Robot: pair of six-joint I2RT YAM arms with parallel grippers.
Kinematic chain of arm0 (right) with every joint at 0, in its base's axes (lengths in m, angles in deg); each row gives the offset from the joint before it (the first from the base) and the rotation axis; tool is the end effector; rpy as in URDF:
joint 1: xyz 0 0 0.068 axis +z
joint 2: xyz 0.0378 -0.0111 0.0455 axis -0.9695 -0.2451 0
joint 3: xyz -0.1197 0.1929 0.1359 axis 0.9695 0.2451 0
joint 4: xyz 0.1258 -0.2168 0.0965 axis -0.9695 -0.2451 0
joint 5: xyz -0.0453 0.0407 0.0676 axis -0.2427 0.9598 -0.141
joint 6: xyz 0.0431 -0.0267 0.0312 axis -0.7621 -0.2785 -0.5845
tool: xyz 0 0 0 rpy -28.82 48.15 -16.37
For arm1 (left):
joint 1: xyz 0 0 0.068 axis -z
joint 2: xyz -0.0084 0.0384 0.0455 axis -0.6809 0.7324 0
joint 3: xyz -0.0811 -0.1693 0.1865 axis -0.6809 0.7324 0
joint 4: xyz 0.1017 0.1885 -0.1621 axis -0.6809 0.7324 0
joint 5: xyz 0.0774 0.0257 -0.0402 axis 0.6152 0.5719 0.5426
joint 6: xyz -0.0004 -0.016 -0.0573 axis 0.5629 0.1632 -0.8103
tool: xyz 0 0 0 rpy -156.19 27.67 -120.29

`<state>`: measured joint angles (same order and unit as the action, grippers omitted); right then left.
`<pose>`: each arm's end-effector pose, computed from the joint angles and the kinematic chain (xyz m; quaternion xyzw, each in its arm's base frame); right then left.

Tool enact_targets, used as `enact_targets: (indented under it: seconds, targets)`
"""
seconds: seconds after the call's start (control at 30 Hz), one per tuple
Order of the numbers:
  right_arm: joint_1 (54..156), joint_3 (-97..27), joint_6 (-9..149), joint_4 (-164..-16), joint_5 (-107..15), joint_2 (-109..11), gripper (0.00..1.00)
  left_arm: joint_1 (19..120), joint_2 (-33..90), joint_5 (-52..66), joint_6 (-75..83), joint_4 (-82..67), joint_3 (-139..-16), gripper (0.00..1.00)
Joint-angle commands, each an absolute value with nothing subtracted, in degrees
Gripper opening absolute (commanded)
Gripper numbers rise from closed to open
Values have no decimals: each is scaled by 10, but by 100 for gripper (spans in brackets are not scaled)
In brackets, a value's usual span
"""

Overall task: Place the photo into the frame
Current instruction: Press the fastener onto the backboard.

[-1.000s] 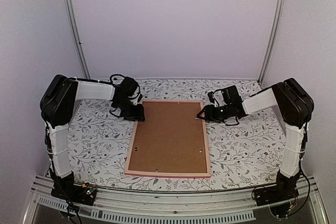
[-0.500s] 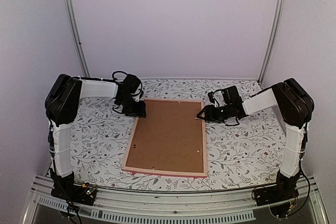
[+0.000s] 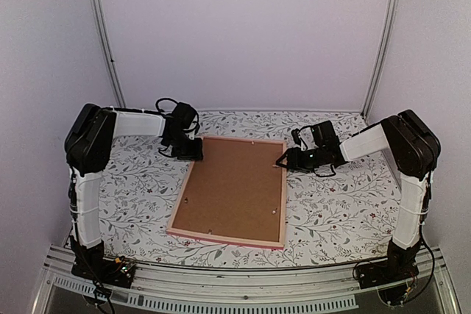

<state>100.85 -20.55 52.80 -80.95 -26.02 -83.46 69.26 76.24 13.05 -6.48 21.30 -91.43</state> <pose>0.3580 0.1898 0.0926 -0.0997 0.8983 0.3539 0.2407 0.4032 -0.2015 0.1192 0.0425 0.9718 -0.1118 0.2033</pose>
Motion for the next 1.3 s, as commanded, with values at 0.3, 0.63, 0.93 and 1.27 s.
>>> enact_targets:
  seconds: [0.3,0.63,0.93,1.27]
  targets:
    - [1021,-178,518,-902,-238,-863,59,694,801,151,-83,171,-919,53]
    - [1021,-179,520,-902,-238,-865,58,693,802,183,-82,173,-915,41]
    - [1022,-180,520,-902,-234,-868,58,694,782,180,-90,158,-871,34]
    - [1022,-180,519,-902,-231,-876,58,694,760,180,-94,146,-838,25]
